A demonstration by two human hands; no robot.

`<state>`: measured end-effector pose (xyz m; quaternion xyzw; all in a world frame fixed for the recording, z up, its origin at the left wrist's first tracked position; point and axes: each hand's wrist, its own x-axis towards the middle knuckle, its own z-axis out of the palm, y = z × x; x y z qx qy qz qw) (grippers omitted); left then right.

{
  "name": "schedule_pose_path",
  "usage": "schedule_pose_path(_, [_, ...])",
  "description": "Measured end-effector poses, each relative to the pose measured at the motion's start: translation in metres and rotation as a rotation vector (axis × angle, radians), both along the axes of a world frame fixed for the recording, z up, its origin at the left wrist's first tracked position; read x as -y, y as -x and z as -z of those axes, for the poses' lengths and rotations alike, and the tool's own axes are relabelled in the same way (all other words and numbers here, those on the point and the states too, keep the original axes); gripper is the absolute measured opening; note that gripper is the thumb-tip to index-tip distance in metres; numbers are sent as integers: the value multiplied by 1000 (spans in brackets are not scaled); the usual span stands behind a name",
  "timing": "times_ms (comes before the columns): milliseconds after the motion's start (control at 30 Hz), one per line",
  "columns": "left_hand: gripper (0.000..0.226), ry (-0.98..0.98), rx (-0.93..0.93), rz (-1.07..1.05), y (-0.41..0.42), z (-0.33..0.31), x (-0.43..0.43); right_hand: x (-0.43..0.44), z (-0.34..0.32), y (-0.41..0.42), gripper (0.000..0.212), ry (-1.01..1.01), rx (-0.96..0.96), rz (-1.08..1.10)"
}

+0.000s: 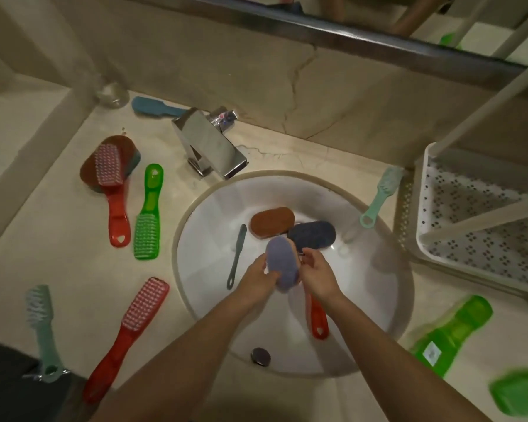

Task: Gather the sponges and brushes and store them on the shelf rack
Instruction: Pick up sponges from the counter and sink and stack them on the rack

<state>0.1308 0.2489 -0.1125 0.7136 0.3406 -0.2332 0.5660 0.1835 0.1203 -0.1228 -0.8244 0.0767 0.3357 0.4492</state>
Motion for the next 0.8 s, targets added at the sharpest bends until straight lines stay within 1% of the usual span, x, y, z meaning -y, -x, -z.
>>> schedule_pose_path(133, [43,102,-36,-107,-7,4,5,-5,4,-1,30,-19,-1,-3])
schedule_pose_path(233, [47,110,-82,-198,-10,-1,3,-8,1,-1,33,-105,-39,-23])
schedule_pose_path(333, [48,134,14,-245,-13,-4,-2,-10,-4,-3,30,-189,-10,-33])
schedule_pose_path(367, [42,128,41,-239,-14,-5,-4,-12,-5,-6,29,-207,12,-36])
schedule_pose_path(433, [24,77,58,-242,-18,-6,-8,-15,-6,-13,28,-193,71,-56])
schedule_pose_path(500, [11,39,43,-260,-22,-6,-12,-17,-4,-22,32,-63,184,-138])
schedule_pose_path(533, [13,26,37,-266,-23,-8,-13,-17,-2,-26,35,36,275,-208])
schedule_pose_path(600, [28,-11,41,-254,-24,-9,-15,-17,1,-36,43,250,480,-368])
schedule_pose_path(633, [30,-17,52,-250,-24,-9,-15,-17,3,-41,47,344,542,-443])
schedule_pose_path(667, [26,-15,70,-247,-23,-8,-16,-17,6,-46,53,428,559,-513])
schedule_pose_path(733, [11,-8,84,-273,-22,-6,-15,-17,11,-52,67,565,510,-608])
schedule_pose_path(800, [8,-9,63,-305,-22,0,-16,-17,16,-56,76,648,477,-665])
